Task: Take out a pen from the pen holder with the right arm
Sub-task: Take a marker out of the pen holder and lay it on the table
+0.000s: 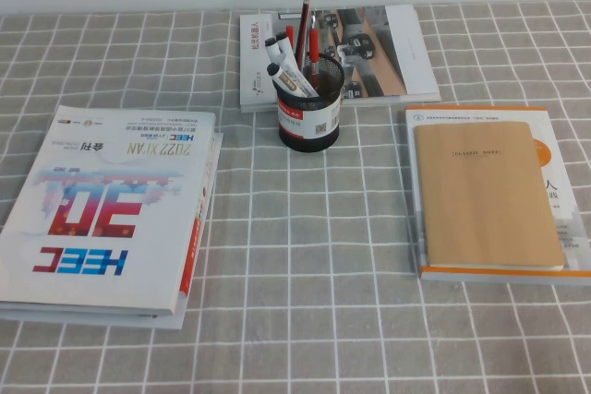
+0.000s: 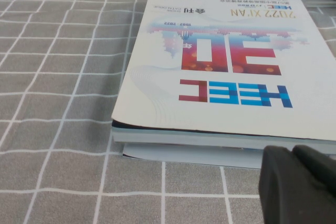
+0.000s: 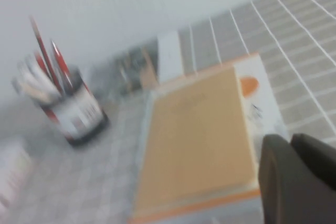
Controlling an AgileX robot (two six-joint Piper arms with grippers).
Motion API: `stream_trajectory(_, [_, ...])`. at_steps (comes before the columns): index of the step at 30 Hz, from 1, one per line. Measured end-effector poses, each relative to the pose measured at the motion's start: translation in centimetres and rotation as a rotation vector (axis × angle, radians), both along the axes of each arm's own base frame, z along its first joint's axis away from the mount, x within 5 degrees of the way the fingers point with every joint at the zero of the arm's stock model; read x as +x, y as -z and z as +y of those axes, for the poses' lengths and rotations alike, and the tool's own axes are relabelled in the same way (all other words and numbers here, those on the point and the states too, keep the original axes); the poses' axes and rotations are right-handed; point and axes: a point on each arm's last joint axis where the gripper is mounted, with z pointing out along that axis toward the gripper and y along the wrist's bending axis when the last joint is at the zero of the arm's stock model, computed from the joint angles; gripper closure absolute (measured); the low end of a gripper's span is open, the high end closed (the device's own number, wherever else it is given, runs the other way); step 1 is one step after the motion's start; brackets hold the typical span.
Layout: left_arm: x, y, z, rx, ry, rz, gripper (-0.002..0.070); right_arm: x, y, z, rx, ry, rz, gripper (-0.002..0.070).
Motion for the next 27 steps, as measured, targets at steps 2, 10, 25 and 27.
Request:
stream_trajectory(2, [0.0,0.0,0.0,0.000,0.000,0.000,0.0680,0.0,-0.4,-0.1,0.119,0.015,-0.030,0.0689])
stream_trajectory(10, [0.0,0.0,0.0,0.000,0.000,0.000,0.0680,0.1,-0.9,-0.2,0.303,0.040,-0.063,0.0689])
stream_trajectory(25, [0.0,0.0,0.0,0.000,0.000,0.000,0.0680,0.2,-4.5,1.1,0.234,-0.096,0.031,0.0689])
stream_trajectory(27, [0.0,0.0,0.0,0.000,0.000,0.000,0.0680,0.8,-6.0,1.5,0.173,-0.141,0.093,0.0689])
